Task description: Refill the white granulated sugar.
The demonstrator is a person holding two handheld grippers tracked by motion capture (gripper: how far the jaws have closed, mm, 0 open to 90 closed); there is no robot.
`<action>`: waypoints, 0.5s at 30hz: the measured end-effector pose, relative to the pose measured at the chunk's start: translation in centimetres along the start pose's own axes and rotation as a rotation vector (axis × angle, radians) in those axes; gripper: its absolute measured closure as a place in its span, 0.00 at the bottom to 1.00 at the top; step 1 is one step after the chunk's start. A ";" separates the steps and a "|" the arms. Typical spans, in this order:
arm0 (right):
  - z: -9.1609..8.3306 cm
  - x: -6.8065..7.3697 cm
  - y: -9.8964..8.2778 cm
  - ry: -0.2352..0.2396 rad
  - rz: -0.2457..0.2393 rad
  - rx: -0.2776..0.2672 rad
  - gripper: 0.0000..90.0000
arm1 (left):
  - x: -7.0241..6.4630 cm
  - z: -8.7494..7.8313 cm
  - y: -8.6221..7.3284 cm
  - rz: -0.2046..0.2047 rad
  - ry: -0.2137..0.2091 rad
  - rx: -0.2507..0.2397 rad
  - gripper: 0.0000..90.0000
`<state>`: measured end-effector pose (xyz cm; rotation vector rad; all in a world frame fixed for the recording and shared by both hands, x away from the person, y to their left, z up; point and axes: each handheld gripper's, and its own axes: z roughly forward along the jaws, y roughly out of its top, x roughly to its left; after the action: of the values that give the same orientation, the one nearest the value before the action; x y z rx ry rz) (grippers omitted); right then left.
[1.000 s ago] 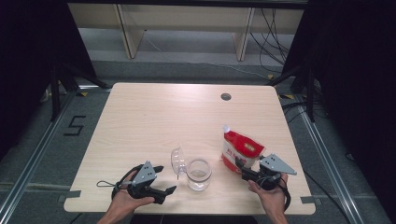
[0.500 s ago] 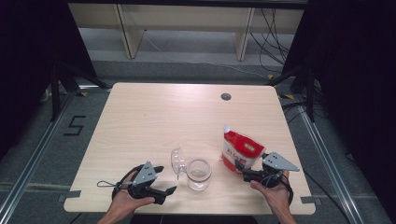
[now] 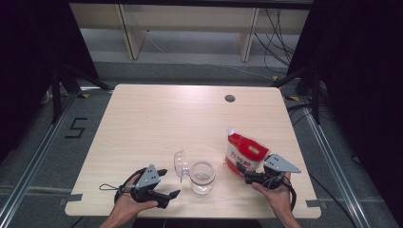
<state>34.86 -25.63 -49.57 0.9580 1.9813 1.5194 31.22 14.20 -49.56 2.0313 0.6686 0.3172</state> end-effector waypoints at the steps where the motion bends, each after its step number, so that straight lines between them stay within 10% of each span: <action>1: 0.1 0.0 0.0 -0.006 -0.011 -0.007 0.23 | -0.1 0.0 0.0 -0.009 -0.001 0.001 0.17; 15: 1.0 -0.4 -0.2 0.000 -0.062 -0.039 0.32 | 0.1 0.0 0.0 0.014 -0.005 0.010 0.17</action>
<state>35.76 -25.34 -50.06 0.8724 1.9552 1.5184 31.29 14.26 -49.52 2.0465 0.6547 0.3177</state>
